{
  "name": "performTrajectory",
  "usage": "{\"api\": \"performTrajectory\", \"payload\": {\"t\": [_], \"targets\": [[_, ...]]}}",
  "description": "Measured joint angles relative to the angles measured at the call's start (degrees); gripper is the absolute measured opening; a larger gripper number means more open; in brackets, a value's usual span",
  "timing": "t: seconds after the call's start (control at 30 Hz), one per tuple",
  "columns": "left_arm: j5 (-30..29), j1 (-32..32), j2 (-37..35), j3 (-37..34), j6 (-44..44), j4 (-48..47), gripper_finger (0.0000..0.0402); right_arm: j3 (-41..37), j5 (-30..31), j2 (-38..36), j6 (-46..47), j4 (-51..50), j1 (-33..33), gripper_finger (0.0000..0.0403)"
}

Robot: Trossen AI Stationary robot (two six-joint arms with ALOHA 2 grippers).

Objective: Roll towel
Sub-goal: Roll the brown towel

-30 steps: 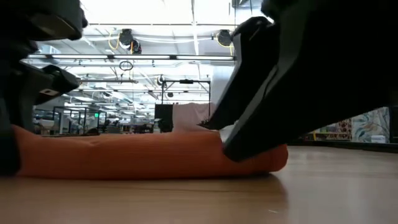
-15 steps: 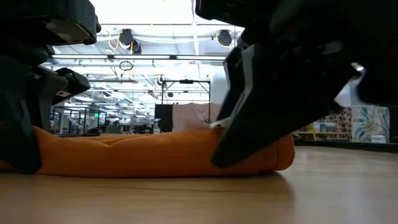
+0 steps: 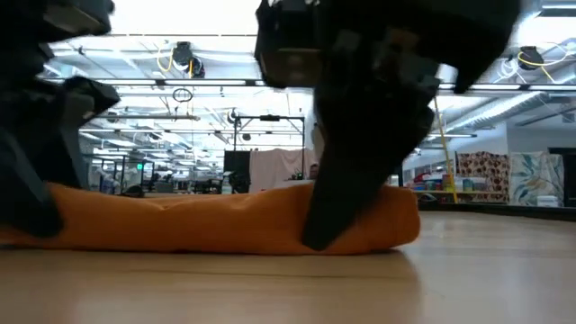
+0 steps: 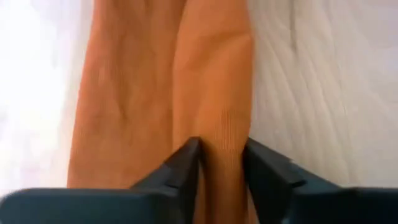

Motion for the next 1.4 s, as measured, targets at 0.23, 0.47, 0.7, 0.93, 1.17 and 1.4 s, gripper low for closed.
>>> {"api": "performTrajectory", "payload": {"t": [0.23,0.47,0.7,0.93,1.17,1.4], "targets": [[-10.26,-5.06,0.0,0.76,0.62,-0.4,0.0237,0.0,-11.46,-0.04,1.57,-0.25,-5.11,0.0012],[-16.62,-8.33,-0.08,0.99,-0.91,0.39,0.025,-0.1,-20.79,0.13,2.71,-0.38,-9.13,0.0016],[-15.0,-6.41,2.16,-1.7,-0.43,0.55,0.0248,-0.13,-23.22,0.18,2.68,-0.17,-10.14,0.0017],[-12.24,-4.43,2.21,-3.28,-0.47,0.58,0.015,-0.15,-23.22,0.2,1.09,-0.04,-9.52,0.0023],[-6.4,-2.19,0.85,-3.28,-3.67,0.26,0.0017,-0.17,-22.08,-0.33,-0.58,0.0,-8.27,0.0061],[2.41,-0.08,-3.34,-3.26,-5.44,0.13,0.0033,-0.2,-10.3,-4.05,-8.86,-4.19,-3.49,0.0135]]}}
